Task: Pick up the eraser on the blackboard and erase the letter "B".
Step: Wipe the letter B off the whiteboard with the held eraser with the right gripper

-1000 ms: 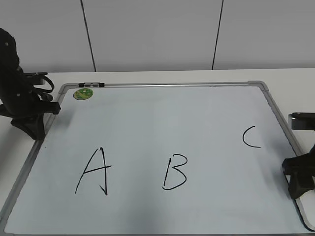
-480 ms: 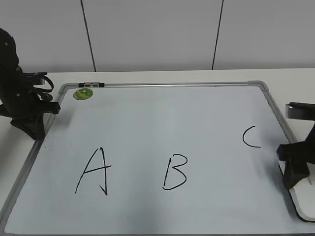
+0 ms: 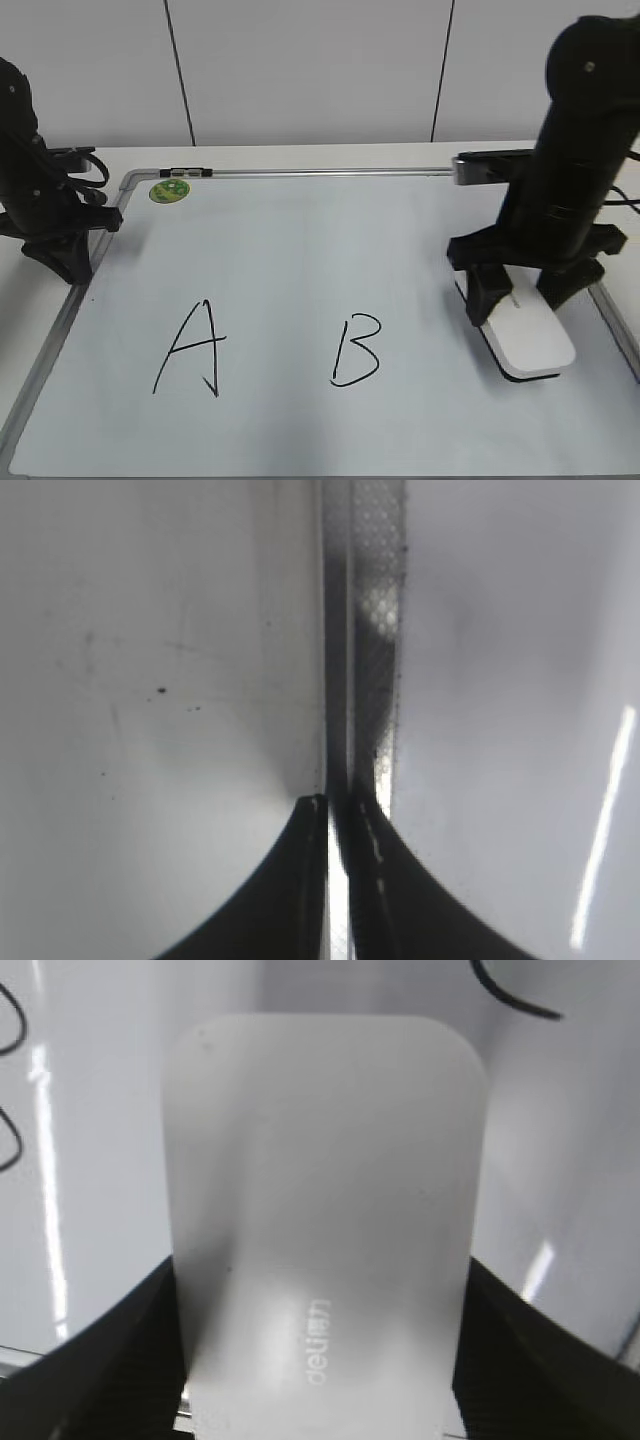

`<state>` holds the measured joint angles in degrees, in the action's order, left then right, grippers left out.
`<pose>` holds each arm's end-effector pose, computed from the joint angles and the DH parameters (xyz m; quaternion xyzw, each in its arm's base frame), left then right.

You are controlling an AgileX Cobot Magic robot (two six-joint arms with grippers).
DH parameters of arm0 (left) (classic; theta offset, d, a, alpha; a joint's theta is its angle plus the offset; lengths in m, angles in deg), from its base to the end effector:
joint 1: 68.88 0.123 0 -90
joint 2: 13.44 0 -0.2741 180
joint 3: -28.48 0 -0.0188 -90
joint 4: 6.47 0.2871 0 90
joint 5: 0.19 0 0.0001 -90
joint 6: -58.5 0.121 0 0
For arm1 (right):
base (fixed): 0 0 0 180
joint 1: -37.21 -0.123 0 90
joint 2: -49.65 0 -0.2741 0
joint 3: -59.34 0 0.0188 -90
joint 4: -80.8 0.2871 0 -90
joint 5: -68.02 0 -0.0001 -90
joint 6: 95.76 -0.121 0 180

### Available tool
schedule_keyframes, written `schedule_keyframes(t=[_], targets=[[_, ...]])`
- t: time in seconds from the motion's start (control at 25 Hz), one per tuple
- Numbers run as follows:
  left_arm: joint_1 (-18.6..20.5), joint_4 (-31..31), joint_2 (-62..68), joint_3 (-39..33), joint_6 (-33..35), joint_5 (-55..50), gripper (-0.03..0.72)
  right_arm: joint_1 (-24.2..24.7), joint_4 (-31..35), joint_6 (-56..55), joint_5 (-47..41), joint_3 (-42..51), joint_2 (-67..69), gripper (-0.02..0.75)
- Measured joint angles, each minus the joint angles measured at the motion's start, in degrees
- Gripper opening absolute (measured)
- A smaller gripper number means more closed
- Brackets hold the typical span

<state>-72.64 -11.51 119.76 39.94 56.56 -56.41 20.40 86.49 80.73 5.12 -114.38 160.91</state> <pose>0.4446 -0.0381 0.0672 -0.0079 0.9991 -0.0378 0.0159 0.3433 0.1149 0.1418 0.0930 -0.9947 -0.0427 0.0116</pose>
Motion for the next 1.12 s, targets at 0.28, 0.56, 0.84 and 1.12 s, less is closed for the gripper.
schedule_keyframes(t=[0.28,0.56,0.84,1.12], targets=[[0.0,0.0,0.0,0.0,0.0,0.0,0.034,-6.84,0.0,-1.04,-3.73,-10.5,8.57,0.518],[0.0,0.0,0.0,0.0,0.0,0.0,0.035,-12.72,-3.4,-3.74,-4.48,-17.05,16.27,0.518],[0.0,0.0,0.0,0.0,0.0,0.0,0.036,-13.22,-3.67,-4.5,-4.07,-18.59,18.4,0.518],[0.0,-0.43,0.0,0.0,0.1,0.0,0.036,-13.35,-3.81,-5.03,-1.27,-18.71,18.99,0.518]])
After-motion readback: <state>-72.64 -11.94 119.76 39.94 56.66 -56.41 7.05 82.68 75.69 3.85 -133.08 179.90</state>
